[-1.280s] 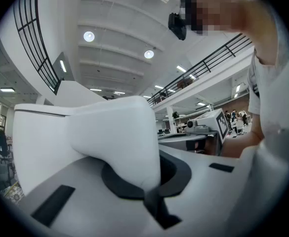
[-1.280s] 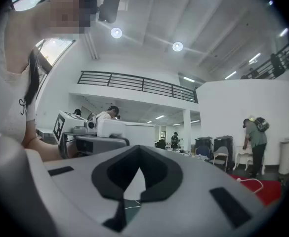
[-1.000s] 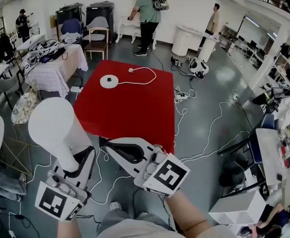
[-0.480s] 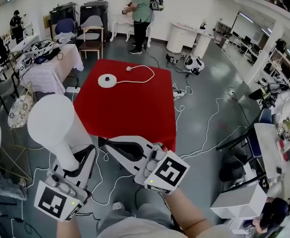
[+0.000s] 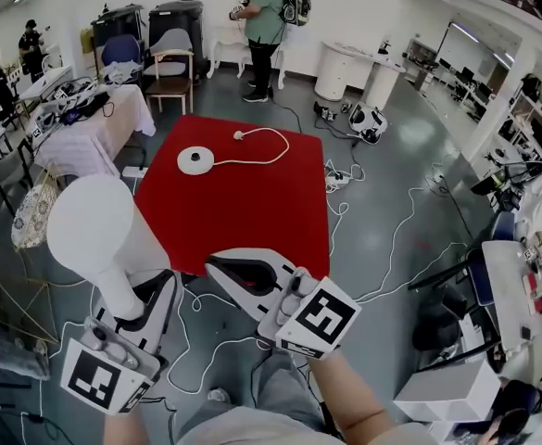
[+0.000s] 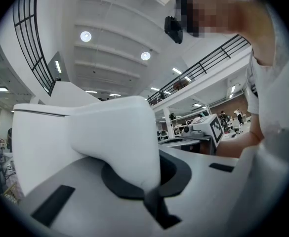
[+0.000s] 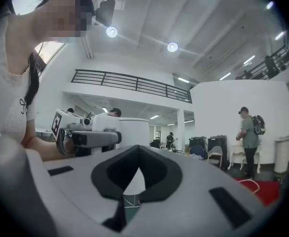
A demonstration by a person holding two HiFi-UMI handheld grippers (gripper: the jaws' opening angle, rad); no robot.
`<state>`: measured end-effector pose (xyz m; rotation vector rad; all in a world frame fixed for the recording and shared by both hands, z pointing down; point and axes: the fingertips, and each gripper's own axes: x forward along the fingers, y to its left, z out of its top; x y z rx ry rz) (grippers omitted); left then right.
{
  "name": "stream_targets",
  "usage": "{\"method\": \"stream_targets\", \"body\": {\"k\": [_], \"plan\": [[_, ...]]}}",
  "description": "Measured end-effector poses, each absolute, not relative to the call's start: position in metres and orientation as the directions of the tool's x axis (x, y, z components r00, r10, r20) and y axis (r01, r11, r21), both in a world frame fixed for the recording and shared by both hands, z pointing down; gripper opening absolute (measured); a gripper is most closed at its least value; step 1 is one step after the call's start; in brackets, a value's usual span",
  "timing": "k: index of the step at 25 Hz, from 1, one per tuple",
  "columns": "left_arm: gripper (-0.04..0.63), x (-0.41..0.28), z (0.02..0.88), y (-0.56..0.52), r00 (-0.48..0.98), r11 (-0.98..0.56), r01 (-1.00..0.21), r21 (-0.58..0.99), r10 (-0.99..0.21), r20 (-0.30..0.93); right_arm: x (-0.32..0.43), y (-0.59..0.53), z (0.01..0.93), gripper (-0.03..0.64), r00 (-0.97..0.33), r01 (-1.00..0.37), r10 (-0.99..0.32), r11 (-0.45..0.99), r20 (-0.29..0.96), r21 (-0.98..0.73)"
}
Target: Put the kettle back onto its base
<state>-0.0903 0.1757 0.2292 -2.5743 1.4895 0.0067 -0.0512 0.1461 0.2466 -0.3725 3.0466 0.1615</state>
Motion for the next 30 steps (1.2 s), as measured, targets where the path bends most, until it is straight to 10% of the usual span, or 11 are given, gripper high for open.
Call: {"method": "stream_targets", "body": {"k": [30], "plan": [[0.006,0.034,0.24,-0.026,0.312,-0.294,-0.943,-0.158,-0.945,-0.099,0.054,-0.06,0.25,0.005,-0.997,0.028,0.034,0.996,-0.071,0.082]]}}
